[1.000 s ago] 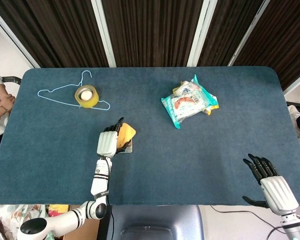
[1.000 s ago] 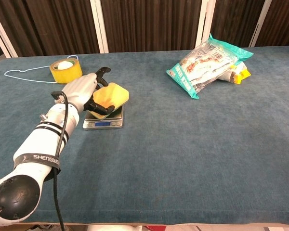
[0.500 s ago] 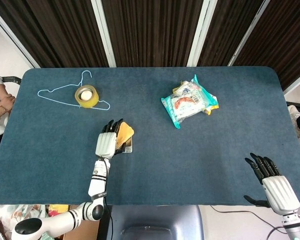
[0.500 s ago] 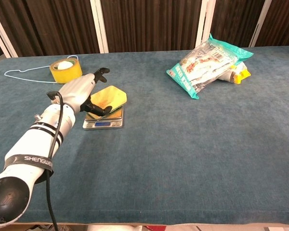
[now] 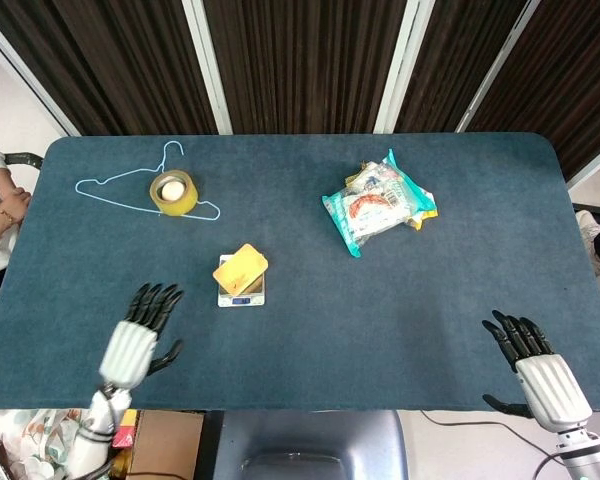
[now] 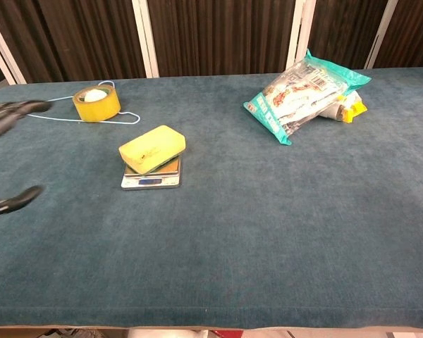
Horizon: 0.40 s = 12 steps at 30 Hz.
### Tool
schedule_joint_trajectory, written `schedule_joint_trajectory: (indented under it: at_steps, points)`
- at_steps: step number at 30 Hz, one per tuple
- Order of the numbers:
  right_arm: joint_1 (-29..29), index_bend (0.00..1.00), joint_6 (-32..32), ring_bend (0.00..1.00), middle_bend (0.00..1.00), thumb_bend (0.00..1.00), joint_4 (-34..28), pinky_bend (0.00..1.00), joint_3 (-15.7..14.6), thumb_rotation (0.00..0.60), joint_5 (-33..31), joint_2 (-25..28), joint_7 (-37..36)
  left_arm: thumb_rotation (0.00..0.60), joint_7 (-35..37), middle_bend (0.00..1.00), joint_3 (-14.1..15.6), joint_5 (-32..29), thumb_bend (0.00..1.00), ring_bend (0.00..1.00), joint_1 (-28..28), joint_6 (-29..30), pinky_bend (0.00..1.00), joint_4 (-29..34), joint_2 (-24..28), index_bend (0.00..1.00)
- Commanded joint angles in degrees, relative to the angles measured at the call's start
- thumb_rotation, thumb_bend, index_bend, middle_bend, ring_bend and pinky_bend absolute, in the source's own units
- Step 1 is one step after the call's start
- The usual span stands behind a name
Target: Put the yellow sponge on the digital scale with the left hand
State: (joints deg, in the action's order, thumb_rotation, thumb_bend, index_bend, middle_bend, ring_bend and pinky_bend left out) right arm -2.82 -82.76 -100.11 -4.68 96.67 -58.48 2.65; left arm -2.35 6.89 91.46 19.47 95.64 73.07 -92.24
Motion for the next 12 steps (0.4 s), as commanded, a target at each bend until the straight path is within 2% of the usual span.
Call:
schedule_joint_trajectory:
  at_steps: [1, 6, 12]
  points:
    - [0.1, 0.0, 0.1, 0.0, 0.0, 0.19, -0.6, 0.0, 0.4, 0.6, -0.7, -0.6, 1.7, 0.6, 7.5, 0.06, 5.7, 2.0, 0.31, 0.0, -6.6, 1.5, 0.04, -2.0, 6.9, 0.0]
    - [0.0, 0.0, 0.7, 0.0, 0.0, 0.19, -1.0, 0.0, 0.0, 0.6, -0.2, -1.4, 3.7, 0.6, 5.3, 0.05, 3.3, 1.8, 0.31, 0.0, -6.5, 0.7, 0.03, 1.4, 9.2, 0.0]
    - [0.1, 0.0, 0.8, 0.0, 0.0, 0.2, -1.1, 0.0, 0.0, 0.6, -0.4, -1.5, 4.2, 0.6, 3.4, 0.05, 2.5, 2.4, 0.31, 0.0, -7.1, -1.3, 0.03, 2.1, 9.6, 0.0]
